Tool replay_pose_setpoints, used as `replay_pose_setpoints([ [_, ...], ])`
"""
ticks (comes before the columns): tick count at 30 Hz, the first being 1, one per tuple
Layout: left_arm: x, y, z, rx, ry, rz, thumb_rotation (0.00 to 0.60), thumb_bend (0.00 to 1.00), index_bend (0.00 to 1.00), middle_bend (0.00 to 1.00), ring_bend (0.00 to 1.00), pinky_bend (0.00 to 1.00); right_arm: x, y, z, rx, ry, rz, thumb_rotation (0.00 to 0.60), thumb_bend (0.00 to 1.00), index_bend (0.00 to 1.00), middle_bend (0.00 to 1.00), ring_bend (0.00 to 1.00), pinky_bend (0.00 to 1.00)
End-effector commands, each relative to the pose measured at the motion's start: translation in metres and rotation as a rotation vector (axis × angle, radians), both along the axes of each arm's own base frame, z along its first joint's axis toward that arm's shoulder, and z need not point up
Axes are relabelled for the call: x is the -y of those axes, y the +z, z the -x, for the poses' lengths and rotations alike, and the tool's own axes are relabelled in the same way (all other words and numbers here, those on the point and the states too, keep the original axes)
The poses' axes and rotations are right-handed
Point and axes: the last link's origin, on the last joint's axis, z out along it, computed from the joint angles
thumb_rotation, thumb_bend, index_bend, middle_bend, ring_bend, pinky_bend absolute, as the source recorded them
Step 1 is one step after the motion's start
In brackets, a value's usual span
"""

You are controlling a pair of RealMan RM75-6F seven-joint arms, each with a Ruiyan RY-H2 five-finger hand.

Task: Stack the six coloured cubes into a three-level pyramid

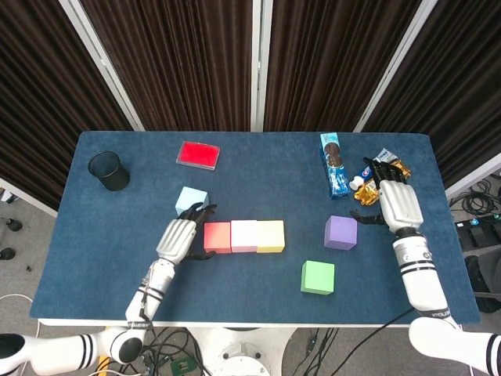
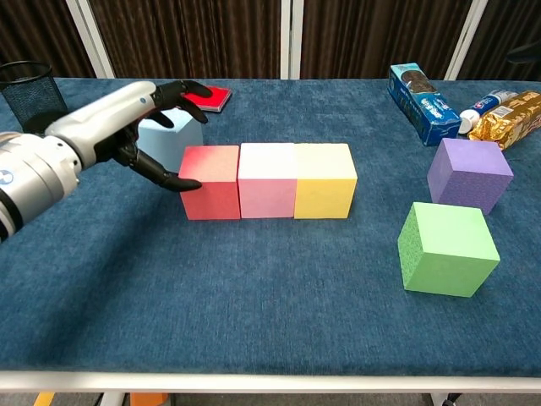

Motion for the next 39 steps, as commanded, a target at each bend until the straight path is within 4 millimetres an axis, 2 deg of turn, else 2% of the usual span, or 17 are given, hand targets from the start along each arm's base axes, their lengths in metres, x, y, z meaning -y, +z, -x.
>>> replay_pose_setpoints([
  [1, 0.0, 0.012, -0.001, 0.003, -0.012, -0.033, 0.6, 0.12, 0.11, 0.2, 0.06, 0.19, 0.0, 0.001, 0.0, 0.0, 0.001, 0.001, 0.6, 0.09, 0.0, 0.09, 0.0, 0.0],
  [8, -0.006, 0.04, 0.007, -0.004, -0.003, -0.112, 0.6, 0.12, 0.11, 0.21, 0.06, 0.19, -0.001, 0.0, 0.0, 0.0, 0.0, 0.0, 0.6, 0.09, 0.0, 0.09, 0.0, 0.0],
  [13, -0.01, 0.04, 0.013, 0.0, 0.01, -0.123, 0.6, 0.12, 0.11, 0.22, 0.06, 0.19, 0.0, -0.003, -0.002, 0.002, 0.002, -0.001, 0.6, 0.09, 0.0, 0.09, 0.0, 0.0],
  [17, -0.028, 0.04, 0.021, -0.056, 0.008, -0.18, 0.6, 0.12, 0.11, 0.25, 0.06, 0.19, 0.0, -0.005, -0.004, -0.005, 0.004, -0.007, 0.6, 0.09, 0.0, 0.09, 0.0, 0.0],
  [21, -0.044, 0.035, 0.031, -0.066, 0.039, -0.163, 0.6, 0.12, 0.11, 0.25, 0.06, 0.19, 0.001, -0.004, -0.005, -0.004, 0.003, 0.0, 0.6, 0.09, 0.0, 0.09, 0.0, 0.0],
  [27, -0.048, 0.034, 0.044, -0.033, 0.078, -0.148, 0.6, 0.12, 0.11, 0.46, 0.08, 0.19, 0.003, -0.003, 0.0, 0.0, -0.014, 0.003, 0.6, 0.09, 0.0, 0.09, 0.0, 0.0],
  [32, -0.046, 0.039, 0.05, -0.018, 0.092, -0.154, 0.6, 0.12, 0.14, 0.62, 0.18, 0.19, 0.005, -0.005, 0.002, 0.007, -0.021, 0.006, 0.6, 0.09, 0.0, 0.09, 0.0, 0.0],
  [35, -0.045, 0.037, 0.051, -0.043, 0.085, -0.141, 0.6, 0.13, 0.14, 0.67, 0.22, 0.18, 0.006, -0.006, 0.003, 0.007, -0.022, 0.005, 0.6, 0.09, 0.0, 0.1, 0.0, 0.0],
  [39, -0.043, 0.027, 0.054, -0.063, 0.091, -0.099, 0.6, 0.15, 0.14, 0.67, 0.22, 0.16, 0.006, -0.008, 0.004, 0.01, -0.026, 0.007, 0.6, 0.09, 0.0, 0.1, 0.0, 0.0],
])
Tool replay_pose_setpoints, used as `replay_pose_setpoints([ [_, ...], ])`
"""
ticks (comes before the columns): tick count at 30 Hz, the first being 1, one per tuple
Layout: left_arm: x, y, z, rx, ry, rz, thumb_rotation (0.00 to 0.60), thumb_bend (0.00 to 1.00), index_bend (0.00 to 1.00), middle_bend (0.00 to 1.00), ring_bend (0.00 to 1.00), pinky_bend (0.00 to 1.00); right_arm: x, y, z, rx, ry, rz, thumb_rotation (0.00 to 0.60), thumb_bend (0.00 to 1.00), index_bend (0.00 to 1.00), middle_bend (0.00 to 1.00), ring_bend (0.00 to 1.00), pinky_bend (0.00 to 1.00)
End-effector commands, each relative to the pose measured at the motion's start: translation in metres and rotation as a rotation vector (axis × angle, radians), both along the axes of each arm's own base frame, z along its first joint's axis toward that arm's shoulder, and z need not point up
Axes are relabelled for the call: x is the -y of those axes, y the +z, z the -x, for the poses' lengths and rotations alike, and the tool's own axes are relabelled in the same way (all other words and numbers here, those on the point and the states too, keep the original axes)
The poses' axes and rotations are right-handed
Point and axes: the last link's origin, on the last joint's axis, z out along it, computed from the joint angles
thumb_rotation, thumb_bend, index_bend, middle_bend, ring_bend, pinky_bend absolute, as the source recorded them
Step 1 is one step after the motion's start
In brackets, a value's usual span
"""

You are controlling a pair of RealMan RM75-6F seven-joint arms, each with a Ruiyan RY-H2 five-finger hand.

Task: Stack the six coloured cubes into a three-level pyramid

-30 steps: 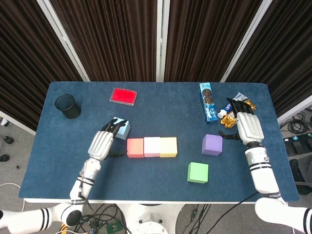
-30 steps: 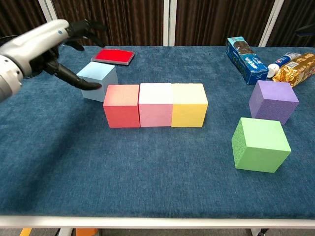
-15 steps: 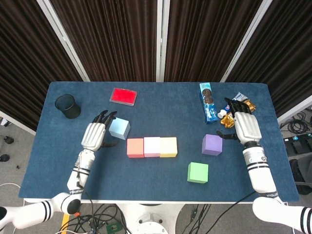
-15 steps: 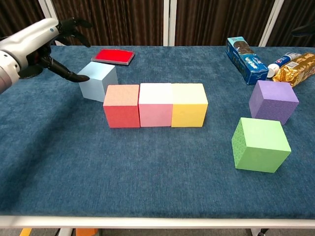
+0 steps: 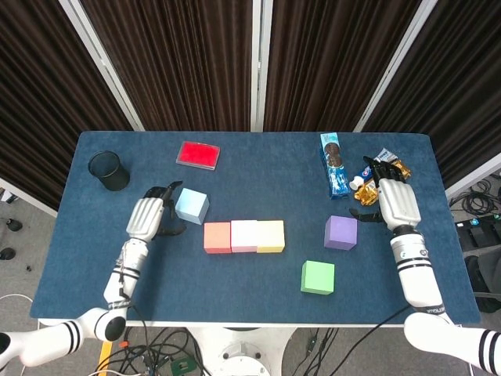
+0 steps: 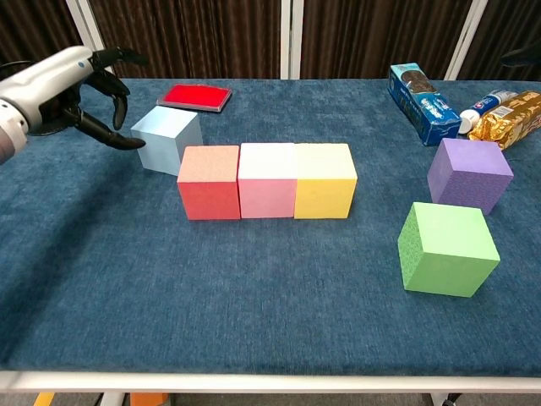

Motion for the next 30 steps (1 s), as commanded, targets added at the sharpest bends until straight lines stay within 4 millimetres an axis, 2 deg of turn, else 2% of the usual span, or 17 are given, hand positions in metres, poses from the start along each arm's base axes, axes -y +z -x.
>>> replay_pose_setpoints([
  [1, 0.001, -0.008, 0.002, -0.002, 0.013, 0.033, 0.6, 0.16, 0.14, 0.67, 0.22, 0.16, 0.0, -0.001, 0.002, 0.002, -0.005, 0.002, 0.6, 0.09, 0.0, 0.1, 0.0, 0.0],
  [7, -0.003, -0.017, 0.0, -0.006, 0.014, 0.074, 0.6, 0.21, 0.14, 0.62, 0.21, 0.15, 0.001, -0.001, 0.008, 0.007, -0.023, 0.007, 0.6, 0.09, 0.0, 0.1, 0.0, 0.0],
  [20, -0.023, -0.016, -0.012, -0.01, -0.024, 0.09, 0.6, 0.22, 0.11, 0.38, 0.08, 0.1, 0.004, 0.0, 0.015, 0.015, -0.039, 0.007, 0.6, 0.09, 0.0, 0.1, 0.0, 0.0],
  [30, -0.04, -0.019, -0.027, -0.019, -0.063, 0.089, 0.6, 0.22, 0.11, 0.34, 0.06, 0.1, 0.007, -0.001, 0.018, 0.014, -0.048, 0.002, 0.6, 0.09, 0.0, 0.1, 0.0, 0.0],
])
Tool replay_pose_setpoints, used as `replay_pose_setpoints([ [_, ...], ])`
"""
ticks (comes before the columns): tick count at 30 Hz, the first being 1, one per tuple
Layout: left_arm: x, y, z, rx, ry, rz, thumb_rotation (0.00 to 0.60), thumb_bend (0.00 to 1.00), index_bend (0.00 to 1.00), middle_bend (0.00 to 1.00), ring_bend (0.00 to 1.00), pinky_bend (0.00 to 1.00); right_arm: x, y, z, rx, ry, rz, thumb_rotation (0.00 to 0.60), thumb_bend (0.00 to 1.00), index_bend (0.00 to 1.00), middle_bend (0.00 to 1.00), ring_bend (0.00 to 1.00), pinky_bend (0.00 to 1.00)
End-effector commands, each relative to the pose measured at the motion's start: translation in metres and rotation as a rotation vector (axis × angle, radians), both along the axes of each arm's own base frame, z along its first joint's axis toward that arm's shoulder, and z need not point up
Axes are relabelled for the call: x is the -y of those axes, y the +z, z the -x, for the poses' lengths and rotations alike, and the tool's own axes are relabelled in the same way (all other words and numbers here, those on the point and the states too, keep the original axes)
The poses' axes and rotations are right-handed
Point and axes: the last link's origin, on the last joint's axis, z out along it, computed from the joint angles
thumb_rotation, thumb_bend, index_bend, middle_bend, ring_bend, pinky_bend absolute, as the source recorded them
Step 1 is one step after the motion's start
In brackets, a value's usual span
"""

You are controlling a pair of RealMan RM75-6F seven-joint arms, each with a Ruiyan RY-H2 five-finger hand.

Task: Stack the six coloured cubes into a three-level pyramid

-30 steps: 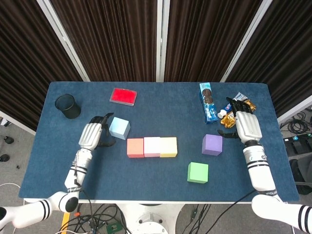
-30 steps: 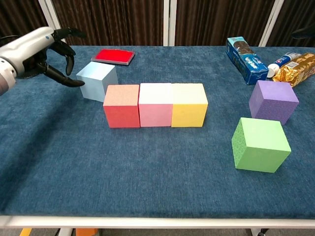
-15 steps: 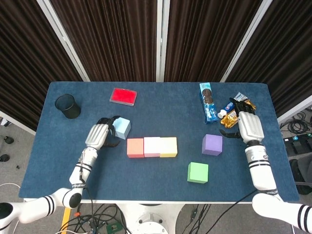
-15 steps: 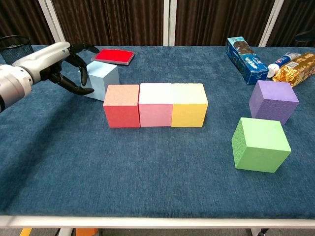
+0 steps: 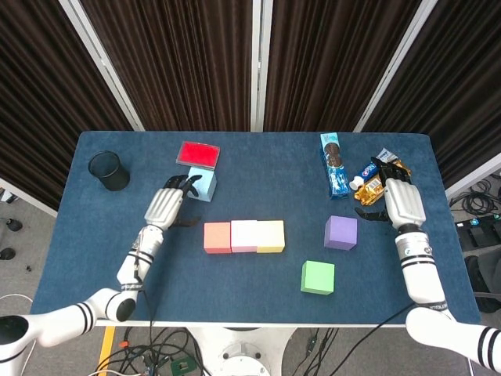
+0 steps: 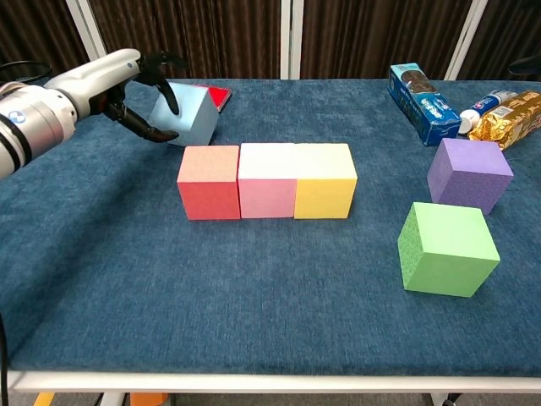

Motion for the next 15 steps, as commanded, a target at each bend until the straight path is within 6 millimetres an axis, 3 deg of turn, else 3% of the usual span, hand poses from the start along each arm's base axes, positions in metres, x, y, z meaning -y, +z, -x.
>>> replay_pose_setpoints([
  [1, -0.004, -0.002, -0.003, 0.003, -0.003, 0.005, 0.6, 0.22, 0.11, 0.34, 0.06, 0.1, 0.001, 0.0, 0.0, -0.002, -0.001, -0.001, 0.6, 0.09, 0.0, 0.1, 0.0, 0.0],
  [6, -0.006, 0.0, -0.003, 0.01, -0.005, -0.002, 0.6, 0.22, 0.11, 0.33, 0.05, 0.1, 0.002, 0.0, 0.004, -0.001, -0.012, 0.0, 0.6, 0.09, 0.0, 0.1, 0.0, 0.0],
  [15, 0.006, 0.021, -0.004, 0.071, 0.011, 0.005, 0.6, 0.21, 0.11, 0.3, 0.05, 0.1, 0.005, 0.003, 0.004, 0.004, -0.006, 0.004, 0.6, 0.09, 0.0, 0.1, 0.0, 0.0],
])
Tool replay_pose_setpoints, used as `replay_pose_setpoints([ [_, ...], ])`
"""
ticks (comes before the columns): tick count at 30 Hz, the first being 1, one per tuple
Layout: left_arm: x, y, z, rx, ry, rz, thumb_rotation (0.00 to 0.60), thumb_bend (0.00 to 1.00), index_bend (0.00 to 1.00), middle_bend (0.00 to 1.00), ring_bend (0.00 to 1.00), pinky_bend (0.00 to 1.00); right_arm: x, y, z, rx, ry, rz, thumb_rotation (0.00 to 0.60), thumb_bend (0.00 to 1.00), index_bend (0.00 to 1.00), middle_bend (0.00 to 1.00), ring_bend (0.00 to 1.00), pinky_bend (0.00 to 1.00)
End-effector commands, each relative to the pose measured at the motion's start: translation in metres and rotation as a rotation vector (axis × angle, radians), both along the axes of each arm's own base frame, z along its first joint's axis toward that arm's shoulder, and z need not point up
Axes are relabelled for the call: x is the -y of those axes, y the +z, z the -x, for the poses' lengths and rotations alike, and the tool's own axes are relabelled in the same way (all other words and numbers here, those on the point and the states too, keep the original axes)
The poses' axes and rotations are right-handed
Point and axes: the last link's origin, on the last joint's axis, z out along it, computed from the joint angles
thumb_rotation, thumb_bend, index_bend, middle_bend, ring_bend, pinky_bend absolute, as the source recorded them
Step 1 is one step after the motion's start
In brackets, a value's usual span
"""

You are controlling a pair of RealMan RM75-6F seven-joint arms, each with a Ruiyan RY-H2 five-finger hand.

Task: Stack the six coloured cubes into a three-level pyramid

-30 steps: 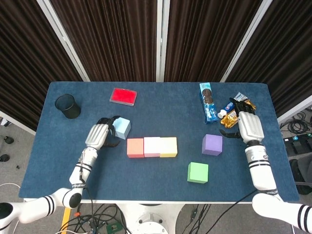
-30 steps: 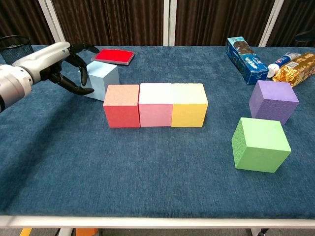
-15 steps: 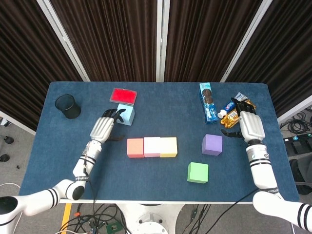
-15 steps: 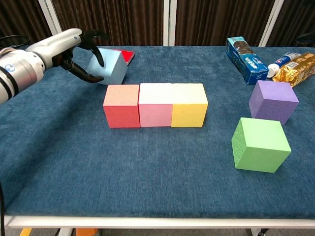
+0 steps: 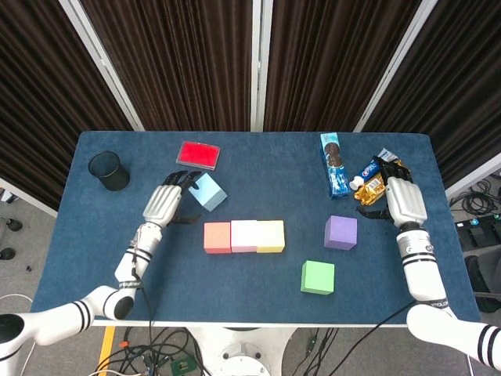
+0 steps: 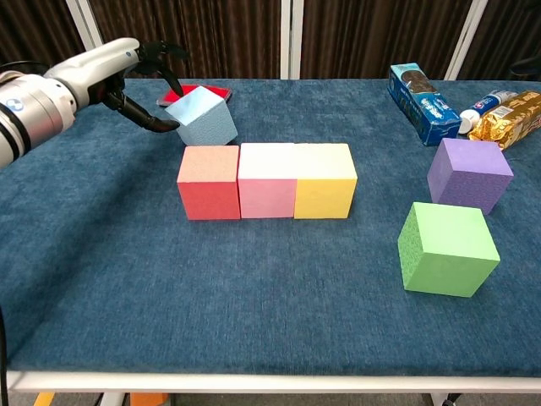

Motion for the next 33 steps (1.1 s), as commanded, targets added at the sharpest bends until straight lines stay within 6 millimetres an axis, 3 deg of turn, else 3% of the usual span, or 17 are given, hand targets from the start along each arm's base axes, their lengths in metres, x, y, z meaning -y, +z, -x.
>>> replay_pose_setpoints([
  [1, 0.011, 0.013, -0.004, 0.034, 0.01, 0.01, 0.6, 0.2, 0.11, 0.3, 0.05, 0.1, 0.001, 0.002, -0.001, 0.0, 0.005, 0.004, 0.6, 0.09, 0.0, 0.1, 0.0, 0.0],
  [8, 0.051, 0.032, -0.011, 0.059, 0.067, 0.049, 0.6, 0.13, 0.11, 0.3, 0.05, 0.1, 0.007, 0.011, 0.0, 0.002, 0.018, 0.012, 0.6, 0.09, 0.0, 0.1, 0.0, 0.0],
  [13, 0.074, 0.024, -0.009, 0.054, 0.143, 0.098, 0.6, 0.07, 0.09, 0.27, 0.04, 0.09, 0.011, 0.01, 0.003, 0.009, 0.025, -0.005, 0.6, 0.09, 0.0, 0.11, 0.0, 0.0],
  [20, 0.078, 0.0, -0.018, 0.062, 0.151, 0.133, 0.6, 0.05, 0.07, 0.11, 0.0, 0.07, 0.01, 0.008, 0.009, 0.011, 0.023, -0.016, 0.6, 0.09, 0.0, 0.11, 0.0, 0.0],
  [33, 0.077, -0.028, -0.023, 0.068, 0.168, 0.168, 0.6, 0.05, 0.06, 0.09, 0.0, 0.06, 0.009, 0.013, 0.017, 0.011, 0.004, -0.006, 0.6, 0.09, 0.0, 0.1, 0.0, 0.0],
])
